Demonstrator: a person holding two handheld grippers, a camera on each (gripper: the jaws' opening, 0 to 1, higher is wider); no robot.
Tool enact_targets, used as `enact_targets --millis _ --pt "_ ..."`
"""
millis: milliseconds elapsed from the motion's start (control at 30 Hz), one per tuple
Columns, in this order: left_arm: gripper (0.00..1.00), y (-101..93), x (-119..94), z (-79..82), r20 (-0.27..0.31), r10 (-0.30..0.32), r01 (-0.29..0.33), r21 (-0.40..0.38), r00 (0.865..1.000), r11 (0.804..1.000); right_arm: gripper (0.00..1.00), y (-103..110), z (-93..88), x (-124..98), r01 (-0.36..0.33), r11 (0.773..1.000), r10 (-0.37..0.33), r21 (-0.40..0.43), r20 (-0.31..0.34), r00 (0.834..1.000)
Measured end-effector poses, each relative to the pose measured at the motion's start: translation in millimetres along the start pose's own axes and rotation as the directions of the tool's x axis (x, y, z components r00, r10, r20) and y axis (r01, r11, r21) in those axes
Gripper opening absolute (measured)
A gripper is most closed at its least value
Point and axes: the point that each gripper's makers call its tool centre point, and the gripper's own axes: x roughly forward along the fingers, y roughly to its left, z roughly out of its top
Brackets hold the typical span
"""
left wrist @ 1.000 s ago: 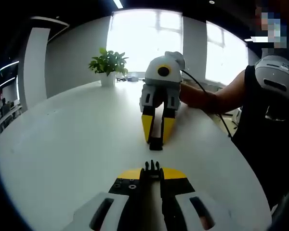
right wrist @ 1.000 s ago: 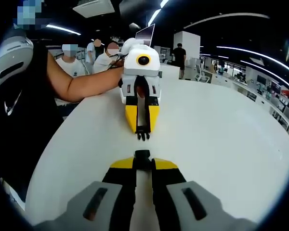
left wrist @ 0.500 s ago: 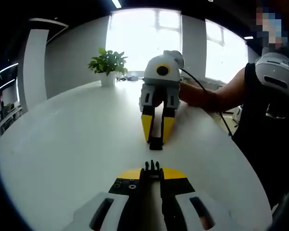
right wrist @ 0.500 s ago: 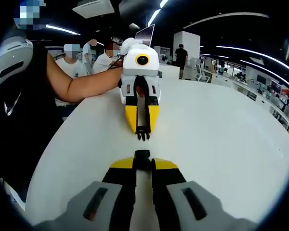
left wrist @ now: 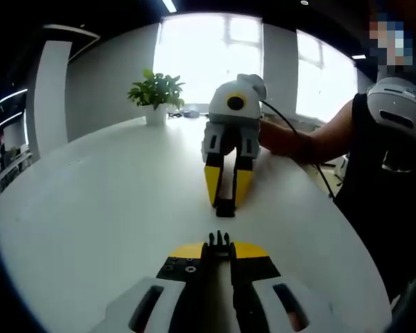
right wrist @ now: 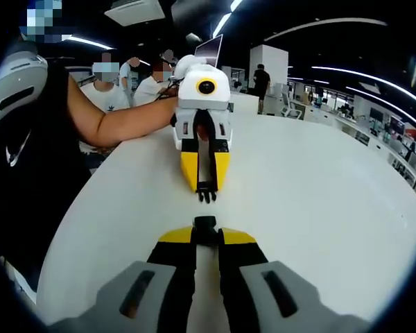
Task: Snap the two parts of the plastic buckle together until the buckle closes and remains connected.
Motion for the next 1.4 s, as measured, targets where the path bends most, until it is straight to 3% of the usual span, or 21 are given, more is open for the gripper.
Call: enact_targets --millis 667,1400 --pt "0.10 -0.5 -0.4 0.7 0.008 0.000 0.000 0.001 1.000 1.000 0.10 1.2 2.1 0.4 -0.001 1.000 0.001 0.000 0.000 1.000" --pt "0.10 -6.1 3.5 0.3 0.024 0.007 -0.008 0.054 1.000 0.999 0.10 -0.6 1.5 2.3 0.005 1.000 -0.005 0.001 0.009 1.000"
